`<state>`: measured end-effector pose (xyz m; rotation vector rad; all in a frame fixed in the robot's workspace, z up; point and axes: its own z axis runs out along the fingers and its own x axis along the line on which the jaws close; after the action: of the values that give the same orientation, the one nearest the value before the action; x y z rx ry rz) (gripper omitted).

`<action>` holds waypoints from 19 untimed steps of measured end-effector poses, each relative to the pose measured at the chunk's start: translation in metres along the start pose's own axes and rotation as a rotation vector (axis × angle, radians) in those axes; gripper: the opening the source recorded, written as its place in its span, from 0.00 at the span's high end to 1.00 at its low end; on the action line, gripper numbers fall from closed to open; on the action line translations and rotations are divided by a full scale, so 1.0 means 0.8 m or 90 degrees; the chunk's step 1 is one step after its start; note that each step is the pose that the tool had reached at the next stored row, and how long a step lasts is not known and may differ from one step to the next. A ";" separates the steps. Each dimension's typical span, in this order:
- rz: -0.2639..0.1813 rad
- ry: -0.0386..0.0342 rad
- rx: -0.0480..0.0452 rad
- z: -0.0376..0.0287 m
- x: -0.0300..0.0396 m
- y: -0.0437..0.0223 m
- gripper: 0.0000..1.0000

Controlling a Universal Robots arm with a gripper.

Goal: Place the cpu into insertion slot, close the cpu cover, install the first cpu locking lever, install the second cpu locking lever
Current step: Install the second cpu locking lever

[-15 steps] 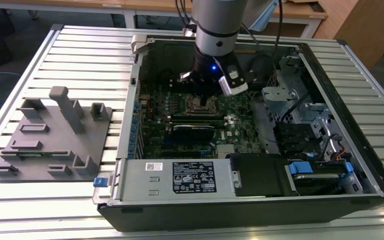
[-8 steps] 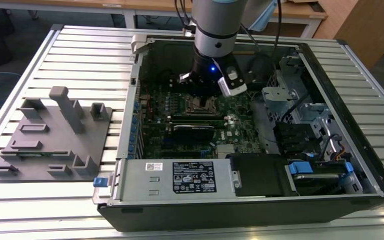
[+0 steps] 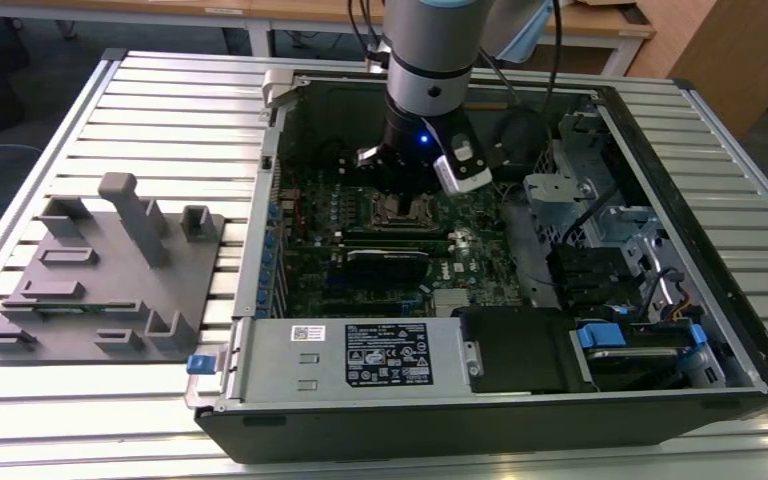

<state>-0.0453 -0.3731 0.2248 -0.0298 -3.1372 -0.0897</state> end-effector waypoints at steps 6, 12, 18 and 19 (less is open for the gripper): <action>0.000 0.0000 0.0000 -0.0003 0.0000 -0.0045 0.90; 0.000 0.0000 -0.0002 -0.0010 -0.0001 -0.0051 0.90; 0.000 0.0001 -0.0001 -0.0035 -0.0001 -0.0050 0.90; 0.000 0.0000 -0.0001 -0.0042 -0.0001 -0.0049 0.90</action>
<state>-0.0452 -0.3772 0.2279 -0.0299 -3.1372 -0.0900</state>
